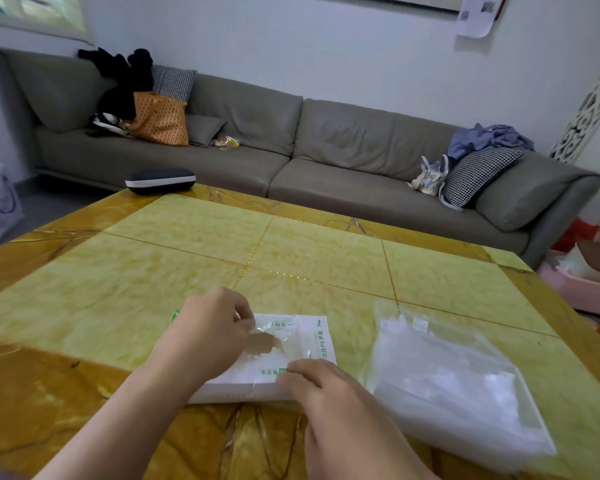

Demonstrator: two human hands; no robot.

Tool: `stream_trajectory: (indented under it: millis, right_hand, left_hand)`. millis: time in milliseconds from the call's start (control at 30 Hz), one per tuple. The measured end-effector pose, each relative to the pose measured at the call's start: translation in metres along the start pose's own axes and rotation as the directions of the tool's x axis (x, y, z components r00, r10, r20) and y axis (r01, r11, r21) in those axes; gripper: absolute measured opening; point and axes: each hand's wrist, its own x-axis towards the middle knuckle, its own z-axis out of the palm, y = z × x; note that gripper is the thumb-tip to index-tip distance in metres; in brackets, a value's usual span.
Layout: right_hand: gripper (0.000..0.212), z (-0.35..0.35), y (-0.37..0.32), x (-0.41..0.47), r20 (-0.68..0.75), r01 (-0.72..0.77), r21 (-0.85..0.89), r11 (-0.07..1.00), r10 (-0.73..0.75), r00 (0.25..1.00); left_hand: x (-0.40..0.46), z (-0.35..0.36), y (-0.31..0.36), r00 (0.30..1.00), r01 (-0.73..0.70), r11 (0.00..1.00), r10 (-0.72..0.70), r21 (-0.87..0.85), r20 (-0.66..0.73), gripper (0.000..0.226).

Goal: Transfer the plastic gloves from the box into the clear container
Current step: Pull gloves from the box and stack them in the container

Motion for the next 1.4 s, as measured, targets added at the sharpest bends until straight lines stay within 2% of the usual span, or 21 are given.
stream_trajectory:
  millis: [133, 233, 333, 400, 467, 533, 567, 600, 667, 733, 800, 867, 900, 967, 1033, 1100, 1133, 1167, 1233, 1300, 1400]
  right_hand:
    - [0.062, 0.004, 0.004, 0.001, 0.012, 0.019, 0.003, 1.0, -0.019, 1.0]
    - [0.059, 0.004, 0.005, 0.002, 0.016, 0.038, 0.008, 0.999, -0.038, 0.999]
    - [0.059, 0.003, 0.005, 0.003, 0.016, 0.032, 0.031, 0.999, -0.032, 0.999]
    - [0.06, 0.004, 0.005, 0.004, 0.024, 0.03, 0.027, 0.999, -0.03, 0.999]
    - [0.061, 0.004, 0.004, 0.004, 0.024, 0.039, 0.022, 0.999, -0.039, 0.999]
    - [0.061, 0.003, 0.004, 0.002, 0.019, 0.041, 0.031, 0.999, -0.041, 0.999]
    - [0.061, 0.004, 0.004, 0.002, 0.008, 0.043, 0.034, 0.999, -0.043, 0.999]
    - [0.06, 0.004, 0.004, 0.001, -0.006, 0.047, 0.032, 0.998, -0.047, 0.999]
    - [0.06, 0.005, 0.005, 0.001, -0.011, 0.039, 0.036, 0.999, -0.039, 0.999]
    - [0.06, 0.007, 0.005, 0.001, -0.007, 0.03, 0.039, 0.999, -0.03, 1.0]
    - [0.062, 0.008, 0.004, 0.002, -0.033, 0.024, 0.025, 0.999, -0.023, 0.999]
    - [0.062, 0.008, 0.004, 0.002, -0.026, 0.003, 0.048, 0.999, -0.002, 1.0]
    - [0.06, 0.006, 0.003, 0.002, -0.004, -0.006, 0.081, 0.997, 0.006, 1.0]
    - [0.063, -0.002, 0.001, -0.002, -0.009, -0.053, 0.202, 0.978, 0.056, 0.998]
    - [0.063, -0.018, -0.004, -0.011, -0.057, -0.119, 0.463, 0.879, 0.164, 0.985]
    - [0.05, -0.034, -0.008, -0.02, -0.031, -0.091, 0.806, 0.585, 0.195, 0.98]
    - [0.043, -0.039, -0.011, -0.021, -0.025, -0.056, 0.893, 0.447, 0.174, 0.984]
    - [0.036, -0.041, -0.011, -0.021, -0.062, -0.024, 0.918, 0.397, 0.203, 0.977]
    - [0.017, -0.038, -0.006, -0.02, -0.164, -0.024, 0.901, 0.433, 0.391, 0.906]
    - [0.018, -0.034, 0.002, -0.02, -0.242, -0.042, 0.884, 0.465, 0.534, 0.81]
    - [0.021, -0.039, 0.019, -0.024, -0.246, -0.015, 0.911, 0.412, 0.574, 0.781]
  left_hand:
    - [-0.005, -0.008, 0.012, 0.976, -0.058, 0.934, -0.021, -0.352, -0.217, 0.017]
    - [-0.014, -0.022, 0.022, 0.955, -0.103, 0.75, -0.108, -0.653, -0.275, 0.012]
    - [-0.021, -0.034, 0.03, 0.94, -0.159, 0.627, -0.141, -0.762, -0.312, 0.012]
    - [-0.022, -0.039, 0.031, 0.946, -0.167, 0.662, -0.1, -0.731, -0.307, 0.014]
    - [-0.023, -0.042, 0.027, 0.987, -0.081, 0.768, -0.025, -0.636, -0.156, 0.026]
    - [-0.027, -0.037, 0.021, 0.998, 0.008, 0.967, 0.008, -0.256, 0.062, 0.049]
    - [-0.029, -0.032, 0.017, 0.996, -0.011, 1.0, 0.012, -0.009, 0.085, 0.045]
    - [-0.031, -0.027, 0.014, 0.999, -0.023, 0.99, 0.017, 0.142, 0.048, 0.033]
    - [-0.029, -0.024, 0.011, 0.993, -0.019, 0.993, 0.031, 0.113, -0.111, 0.018]
    - [-0.03, -0.034, 0.018, 0.97, -0.041, 0.986, 0.0, -0.162, -0.242, 0.026]
    - [-0.031, -0.048, 0.029, 0.963, -0.035, 0.829, -0.122, -0.559, -0.241, 0.02]
    - [-0.034, -0.051, 0.038, 0.977, 0.058, 0.545, -0.202, -0.836, -0.064, 0.015]
    - [-0.035, -0.047, 0.038, 0.976, 0.121, 0.434, -0.218, -0.893, 0.026, 0.014]
    - [-0.036, -0.033, 0.041, 0.965, 0.197, 0.324, -0.231, -0.925, 0.124, 0.015]
    - [-0.038, -0.018, 0.046, 0.96, 0.203, 0.275, -0.246, -0.94, 0.135, 0.015]
    - [-0.045, -0.005, 0.054, 0.967, 0.187, 0.238, -0.213, -0.953, 0.137, 0.016]
    - [-0.049, 0.001, 0.058, 0.974, 0.185, 0.233, -0.172, -0.955, 0.146, 0.016]
    - [-0.053, 0.007, 0.063, 0.979, 0.188, 0.242, -0.126, -0.952, 0.161, 0.017]
    - [-0.06, 0.019, 0.072, 0.979, 0.197, 0.269, -0.098, -0.943, 0.177, 0.015]
    - [-0.061, 0.024, 0.077, 0.974, 0.202, 0.275, -0.153, -0.94, 0.165, 0.018]
    - [-0.056, 0.022, 0.074, 0.95, 0.235, 0.205, -0.254, -0.95, 0.18, 0.031]
